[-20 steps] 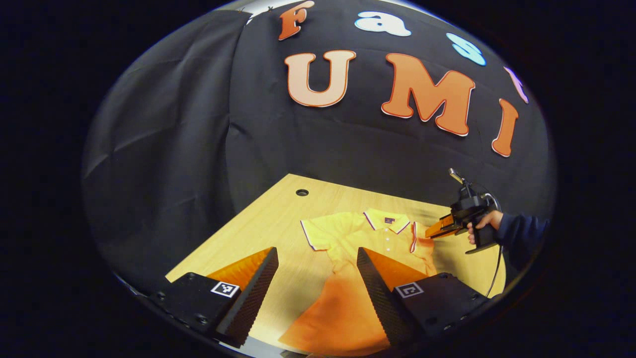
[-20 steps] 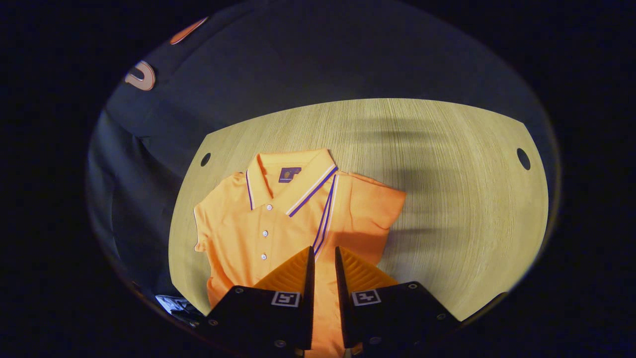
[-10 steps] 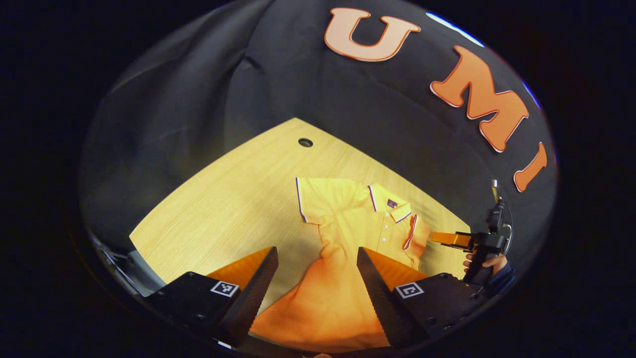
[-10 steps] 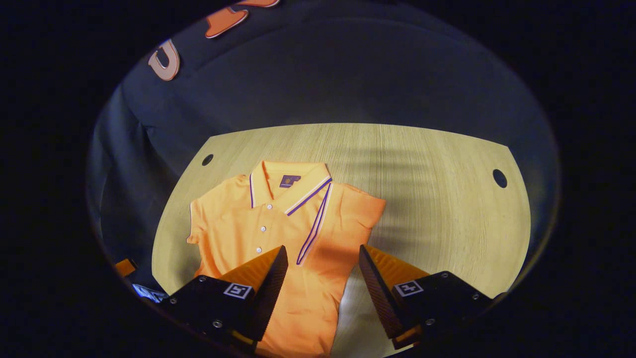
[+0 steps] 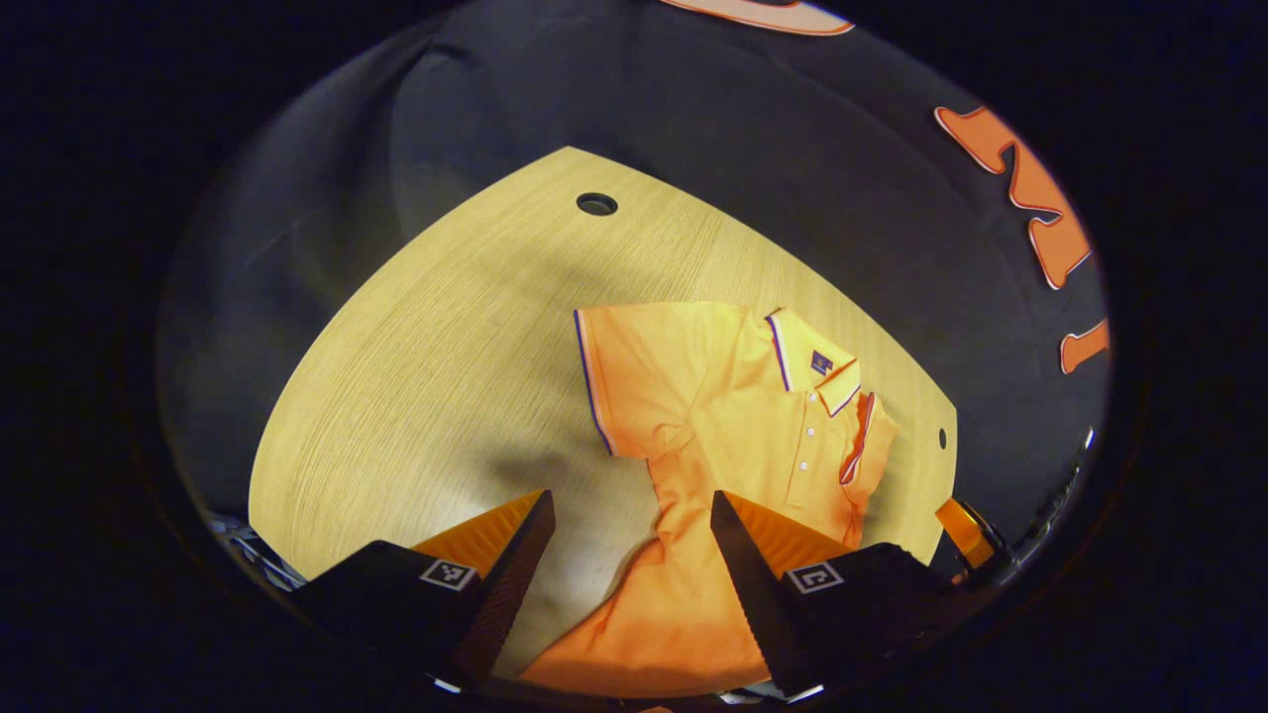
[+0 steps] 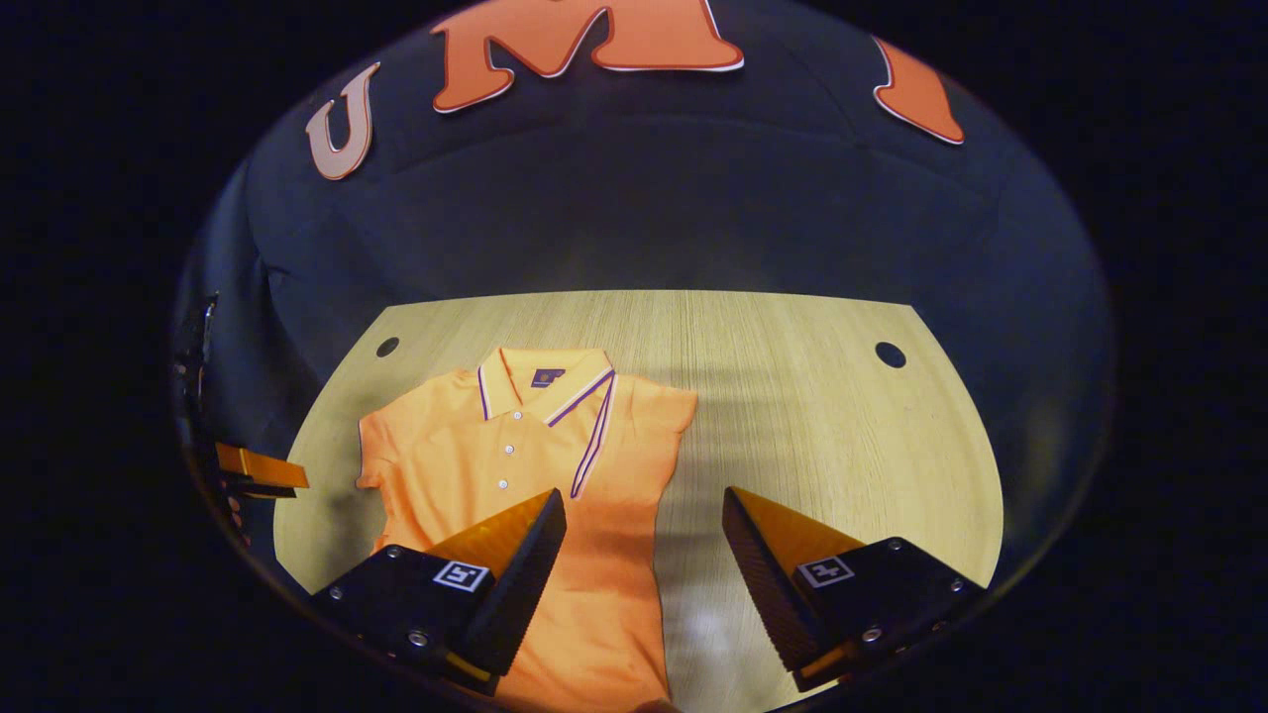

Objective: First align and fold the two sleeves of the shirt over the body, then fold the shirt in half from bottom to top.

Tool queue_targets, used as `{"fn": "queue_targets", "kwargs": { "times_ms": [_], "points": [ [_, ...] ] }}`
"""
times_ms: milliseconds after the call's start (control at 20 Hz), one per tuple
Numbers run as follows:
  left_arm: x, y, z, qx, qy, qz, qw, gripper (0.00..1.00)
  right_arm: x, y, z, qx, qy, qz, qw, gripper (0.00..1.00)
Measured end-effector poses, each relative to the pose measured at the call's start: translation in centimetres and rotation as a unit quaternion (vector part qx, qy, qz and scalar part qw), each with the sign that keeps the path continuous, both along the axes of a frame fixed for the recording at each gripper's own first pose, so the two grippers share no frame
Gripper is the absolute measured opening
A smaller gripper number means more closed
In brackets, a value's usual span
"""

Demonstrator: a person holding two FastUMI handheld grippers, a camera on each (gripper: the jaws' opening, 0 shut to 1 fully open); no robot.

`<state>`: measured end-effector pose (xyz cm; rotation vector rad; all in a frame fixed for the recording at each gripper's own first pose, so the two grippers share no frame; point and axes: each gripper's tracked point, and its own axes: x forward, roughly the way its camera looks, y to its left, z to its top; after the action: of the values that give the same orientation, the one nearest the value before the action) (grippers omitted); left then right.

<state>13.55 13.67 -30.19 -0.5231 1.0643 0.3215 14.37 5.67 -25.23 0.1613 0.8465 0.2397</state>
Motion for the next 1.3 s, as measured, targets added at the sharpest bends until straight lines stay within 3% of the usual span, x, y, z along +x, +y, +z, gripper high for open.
{"fn": "queue_targets", "kwargs": {
  "times_ms": [450, 700, 750, 850, 1050, 1100, 1300],
  "points": [
    [6.7, 3.1, -5.8, -0.016, 0.086, -0.034, 0.996, 0.95, -8.0, -1.8, 3.1, -0.013, -0.021, -0.088, 0.996, 0.98],
    [9.3, 4.1, -8.0, 0.024, 0.123, -0.047, 0.991, 0.94, -12.7, -2.5, 4.1, -0.026, -0.028, -0.122, 0.992, 0.98],
    [9.5, 4.1, -8.4, 0.030, 0.134, -0.047, 0.989, 0.89, -13.5, -2.9, 4.2, -0.026, -0.027, -0.129, 0.991, 0.98],
    [9.5, 4.4, -9.4, 0.046, 0.155, -0.044, 0.986, 0.94, -14.8, -3.0, 4.3, -0.021, -0.021, -0.142, 0.989, 0.98],
    [9.5, 4.4, -10.0, 0.076, 0.181, -0.055, 0.979, 0.83, -16.4, -4.1, 3.9, -0.024, -0.007, -0.163, 0.986, 0.98],
    [9.8, 4.3, -9.6, 0.079, 0.170, -0.056, 0.981, 0.79, -16.8, -4.2, 3.7, -0.023, -0.005, -0.165, 0.986, 0.98],
    [11.0, 3.3, -9.9, 0.071, 0.146, -0.079, 0.984, 0.15, -18.2, -4.9, 3.3, -0.013, 0.002, -0.180, 0.984, 0.98]
  ]
}}
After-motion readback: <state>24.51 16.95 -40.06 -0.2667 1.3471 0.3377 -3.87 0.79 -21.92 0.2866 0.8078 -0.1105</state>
